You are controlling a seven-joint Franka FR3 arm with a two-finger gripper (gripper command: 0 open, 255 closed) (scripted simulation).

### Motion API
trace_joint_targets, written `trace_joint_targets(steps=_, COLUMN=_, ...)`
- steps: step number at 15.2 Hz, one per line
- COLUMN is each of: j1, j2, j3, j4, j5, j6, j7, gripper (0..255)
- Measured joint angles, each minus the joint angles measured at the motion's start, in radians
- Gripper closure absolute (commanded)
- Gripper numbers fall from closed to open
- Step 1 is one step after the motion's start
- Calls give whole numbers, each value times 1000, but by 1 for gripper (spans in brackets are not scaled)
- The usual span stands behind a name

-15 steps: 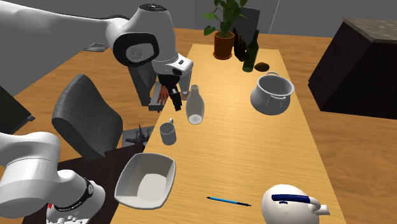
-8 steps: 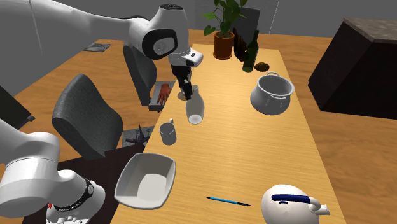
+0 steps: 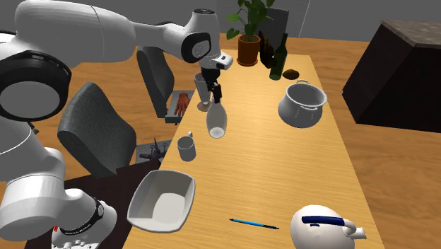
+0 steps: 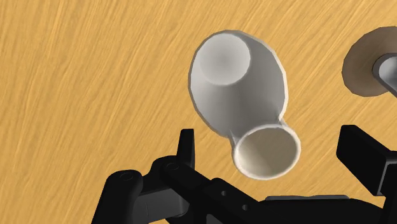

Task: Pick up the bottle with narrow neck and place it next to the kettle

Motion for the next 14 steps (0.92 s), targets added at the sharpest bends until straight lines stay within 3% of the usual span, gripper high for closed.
trace_joint_targets(steps=6, j1=5, j2=38, j3=-3, j4=-27, j5=-15, j6=63, j7=11, gripper=0)
trace_joint_targets(steps=13, j1=6, j2=43, j3=-4, j4=-31, j5=-17, j6=72, j7=13, gripper=0)
trace_joint_targets(steps=14, j1=6, j2=43, j3=-4, j4=-31, j5=-17, j6=72, j7=13, gripper=255)
